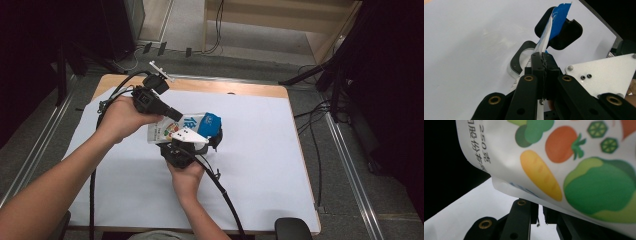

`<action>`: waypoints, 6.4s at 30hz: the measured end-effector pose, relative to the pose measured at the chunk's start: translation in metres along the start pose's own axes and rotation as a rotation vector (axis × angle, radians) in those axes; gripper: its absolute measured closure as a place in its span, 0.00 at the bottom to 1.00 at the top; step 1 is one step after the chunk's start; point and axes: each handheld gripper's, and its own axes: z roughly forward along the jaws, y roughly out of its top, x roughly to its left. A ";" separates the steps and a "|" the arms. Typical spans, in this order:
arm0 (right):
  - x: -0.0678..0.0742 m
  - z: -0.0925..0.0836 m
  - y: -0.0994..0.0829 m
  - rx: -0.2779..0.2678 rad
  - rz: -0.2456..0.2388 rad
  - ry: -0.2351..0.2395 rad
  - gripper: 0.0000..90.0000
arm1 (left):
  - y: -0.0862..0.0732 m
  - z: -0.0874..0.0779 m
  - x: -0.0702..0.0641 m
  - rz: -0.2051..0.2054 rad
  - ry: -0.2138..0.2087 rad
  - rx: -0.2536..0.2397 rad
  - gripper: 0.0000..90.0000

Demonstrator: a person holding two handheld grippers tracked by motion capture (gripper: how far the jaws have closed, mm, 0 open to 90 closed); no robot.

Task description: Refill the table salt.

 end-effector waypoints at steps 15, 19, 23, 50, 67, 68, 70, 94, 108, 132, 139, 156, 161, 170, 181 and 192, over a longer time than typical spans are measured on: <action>0.001 0.000 0.001 -0.001 -0.006 0.006 0.95 | -0.001 -0.002 0.001 -0.006 -0.012 -0.007 1.00; 0.002 0.000 0.002 -0.001 -0.006 0.010 0.95 | -0.001 -0.003 0.002 -0.009 -0.015 -0.010 0.99; 0.003 0.001 0.003 -0.004 -0.004 0.011 0.95 | -0.001 -0.002 0.002 -0.008 -0.015 -0.004 1.00; 0.006 0.004 -0.001 0.007 -0.035 0.008 0.93 | -0.002 -0.002 0.000 -0.010 -0.012 -0.016 1.00; 0.006 0.004 0.000 0.009 -0.030 0.008 0.93 | -0.001 0.000 0.003 -0.018 -0.017 -0.013 1.00; 0.006 0.005 0.000 0.009 -0.028 0.009 0.93 | -0.001 0.000 0.003 -0.016 -0.015 -0.009 1.00; 0.006 0.004 0.000 0.009 -0.025 0.010 0.93 | 0.000 0.001 0.003 -0.016 -0.016 -0.011 1.00; 0.007 0.005 0.003 0.008 -0.022 0.015 0.93 | 0.001 0.001 0.002 -0.014 -0.018 -0.017 1.00; 0.008 0.005 0.003 0.013 -0.023 0.016 0.93 | -0.001 0.001 0.003 -0.014 -0.017 -0.017 1.00; 0.009 0.006 0.004 0.013 -0.026 0.019 0.93 | -0.001 0.001 0.004 -0.017 -0.024 -0.014 0.98; 0.010 0.006 0.004 0.006 -0.014 0.023 0.93 | 0.000 0.001 0.003 -0.014 -0.021 -0.018 0.98; 0.010 0.008 0.003 0.009 -0.029 0.019 0.92 | 0.000 0.001 0.000 -0.010 -0.012 -0.018 1.00; 0.011 0.008 0.003 0.007 -0.028 0.023 0.92 | 0.001 0.002 0.000 -0.012 -0.011 -0.019 1.00; 0.012 0.007 0.003 0.005 -0.021 0.031 0.92 | 0.001 0.002 0.001 -0.009 -0.014 -0.015 0.99; 0.013 0.007 0.004 0.007 -0.023 0.034 0.92 | 0.001 0.002 0.002 -0.014 -0.019 -0.016 0.99; 0.013 0.008 0.005 0.005 -0.035 0.032 0.92 | 0.001 -0.002 0.002 -0.014 -0.016 -0.016 1.00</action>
